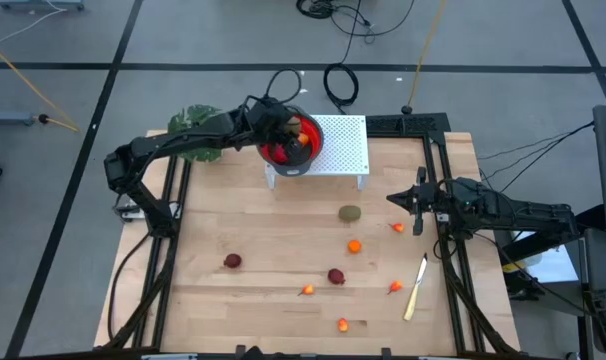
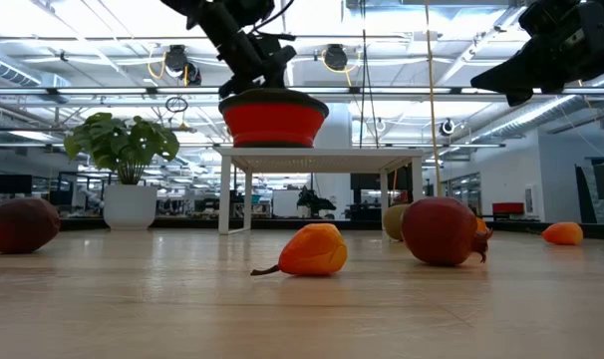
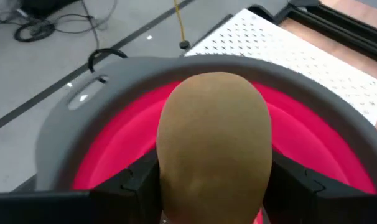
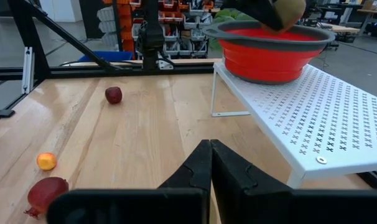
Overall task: Pick & Place Fruit
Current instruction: Put the bottom left kiwi into the red strainer bowl, then put the kiwi into the red strainer bowl
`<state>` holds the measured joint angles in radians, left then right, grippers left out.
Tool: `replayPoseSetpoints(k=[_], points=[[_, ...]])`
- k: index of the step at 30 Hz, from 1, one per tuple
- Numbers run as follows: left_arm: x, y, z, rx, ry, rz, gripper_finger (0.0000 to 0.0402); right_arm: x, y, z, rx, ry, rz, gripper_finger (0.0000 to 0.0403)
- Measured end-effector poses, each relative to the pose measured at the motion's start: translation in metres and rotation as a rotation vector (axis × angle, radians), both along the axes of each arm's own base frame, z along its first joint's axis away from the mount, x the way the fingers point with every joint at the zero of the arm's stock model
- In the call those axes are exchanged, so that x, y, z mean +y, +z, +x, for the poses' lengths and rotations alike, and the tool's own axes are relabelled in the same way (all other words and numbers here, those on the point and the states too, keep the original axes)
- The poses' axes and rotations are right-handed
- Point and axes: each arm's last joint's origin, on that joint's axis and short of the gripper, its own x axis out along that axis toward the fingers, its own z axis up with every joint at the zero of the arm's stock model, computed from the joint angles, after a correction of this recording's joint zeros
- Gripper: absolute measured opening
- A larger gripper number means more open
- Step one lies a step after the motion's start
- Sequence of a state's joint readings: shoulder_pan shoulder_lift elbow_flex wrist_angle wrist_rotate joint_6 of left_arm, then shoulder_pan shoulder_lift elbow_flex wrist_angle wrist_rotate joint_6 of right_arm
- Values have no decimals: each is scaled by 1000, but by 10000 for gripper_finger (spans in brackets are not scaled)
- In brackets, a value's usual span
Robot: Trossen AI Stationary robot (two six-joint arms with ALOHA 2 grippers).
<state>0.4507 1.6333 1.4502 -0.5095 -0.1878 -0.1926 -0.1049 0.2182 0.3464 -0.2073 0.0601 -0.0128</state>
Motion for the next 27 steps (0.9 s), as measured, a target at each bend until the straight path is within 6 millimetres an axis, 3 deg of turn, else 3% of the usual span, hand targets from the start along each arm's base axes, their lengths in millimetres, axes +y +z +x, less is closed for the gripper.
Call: replayPoseSetpoints(k=[7, 17, 27], points=[[1, -6, -1, 36, -22, -37, 199, 0, 0, 0, 0, 0, -2, 0], [6, -8, -2, 43, -8, -38, 233, 0, 0, 0, 0, 0, -3, 0], [11, -9, -5, 44, 9, -40, 237, 0, 0, 0, 0, 0, -3, 0]])
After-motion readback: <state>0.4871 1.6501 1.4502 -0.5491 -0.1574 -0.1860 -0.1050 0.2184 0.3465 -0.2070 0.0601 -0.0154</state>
